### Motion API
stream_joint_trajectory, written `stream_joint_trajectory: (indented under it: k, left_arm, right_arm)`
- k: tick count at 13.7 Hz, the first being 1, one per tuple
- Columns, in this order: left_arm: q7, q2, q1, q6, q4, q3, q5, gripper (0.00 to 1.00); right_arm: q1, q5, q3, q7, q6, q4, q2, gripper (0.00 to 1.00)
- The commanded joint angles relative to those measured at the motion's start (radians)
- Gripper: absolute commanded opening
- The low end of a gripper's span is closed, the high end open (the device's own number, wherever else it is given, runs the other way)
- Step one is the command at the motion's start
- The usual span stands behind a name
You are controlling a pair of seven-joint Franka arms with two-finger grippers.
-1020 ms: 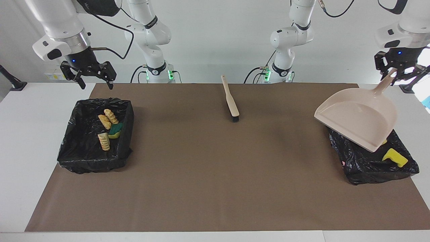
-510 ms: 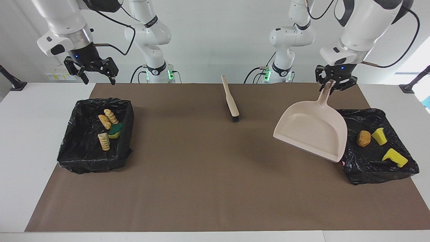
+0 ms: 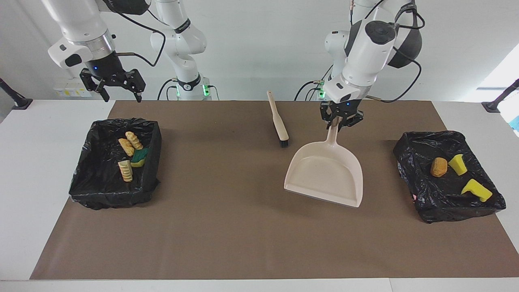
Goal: Sweep and dump trash in bin
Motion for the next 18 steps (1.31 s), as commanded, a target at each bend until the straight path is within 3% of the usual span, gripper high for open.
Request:
stream_joint_trajectory:
  k: [1, 3, 8, 16, 18]
  left_arm:
    - [-0.141, 0.088, -0.086, 0.120, -0.005, 0.023, -0.013, 0.00]
    - [-0.142, 0.148, -0.134, 0.206, -0.006, 0.023, -0.013, 0.00]
    - [-0.146, 0.214, -0.192, 0.275, -0.014, 0.023, -0.013, 0.00]
    - [-0.154, 0.251, -0.192, 0.352, -0.048, 0.021, -0.013, 0.00]
    - [-0.253, 0.266, -0.209, 0.355, -0.055, 0.021, -0.014, 0.00]
  right_arm:
    - [-0.003, 0.018, 0.004, 0.015, -0.008, -0.018, -0.019, 1.00]
    - [-0.003, 0.018, 0.004, 0.015, -0.006, -0.018, -0.019, 1.00]
    - [-0.003, 0.018, 0.004, 0.015, -0.006, -0.018, -0.019, 1.00]
    - [-0.004, 0.018, 0.004, 0.015, -0.006, -0.018, -0.019, 1.00]
    - [-0.004, 0.018, 0.004, 0.015, -0.006, -0.018, -0.019, 1.00]
